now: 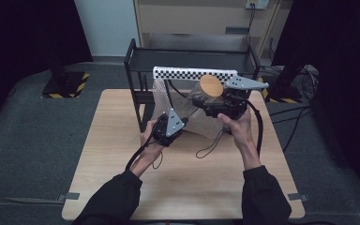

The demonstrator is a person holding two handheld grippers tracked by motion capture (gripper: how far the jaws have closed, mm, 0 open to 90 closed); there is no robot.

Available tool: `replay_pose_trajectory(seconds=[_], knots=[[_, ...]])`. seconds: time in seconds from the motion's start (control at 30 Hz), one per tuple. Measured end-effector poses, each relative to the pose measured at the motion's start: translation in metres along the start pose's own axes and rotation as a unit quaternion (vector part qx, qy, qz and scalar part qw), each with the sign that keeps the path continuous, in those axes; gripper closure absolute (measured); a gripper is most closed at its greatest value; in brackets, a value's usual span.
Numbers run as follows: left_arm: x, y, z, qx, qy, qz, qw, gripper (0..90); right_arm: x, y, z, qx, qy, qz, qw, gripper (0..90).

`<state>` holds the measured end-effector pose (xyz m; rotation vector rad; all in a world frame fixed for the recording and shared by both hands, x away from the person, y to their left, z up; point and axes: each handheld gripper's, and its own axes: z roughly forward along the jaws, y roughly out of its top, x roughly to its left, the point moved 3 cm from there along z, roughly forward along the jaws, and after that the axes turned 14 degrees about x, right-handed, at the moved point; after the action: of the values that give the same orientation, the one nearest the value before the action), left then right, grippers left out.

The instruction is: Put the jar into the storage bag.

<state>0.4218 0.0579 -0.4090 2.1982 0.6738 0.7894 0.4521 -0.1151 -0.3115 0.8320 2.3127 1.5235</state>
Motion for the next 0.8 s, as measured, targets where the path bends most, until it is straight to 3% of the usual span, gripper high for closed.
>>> replay_pose_trajectory(seconds=[0.23,0.43,0.57,0.8], knots=[[-0.001,0.002,-0.002,-0.004,-0.002,0.002,1.0000,87.2,-0.004,-0.002,0.020,0.010,-0.009,0.016,0.9998,26.6],[-0.002,0.002,-0.002,-0.005,-0.004,0.002,1.0000,87.2,-0.009,-0.005,0.030,0.026,-0.034,0.022,0.9988,26.6],[-0.002,0.003,-0.003,-0.006,-0.004,0.002,1.0000,87.4,-0.012,-0.010,0.039,0.056,-0.061,0.016,0.9964,26.5],[-0.003,0.004,-0.004,-0.011,-0.006,0.002,0.9999,87.4,-0.017,-0.022,0.050,0.088,-0.084,0.016,0.9924,26.5]])
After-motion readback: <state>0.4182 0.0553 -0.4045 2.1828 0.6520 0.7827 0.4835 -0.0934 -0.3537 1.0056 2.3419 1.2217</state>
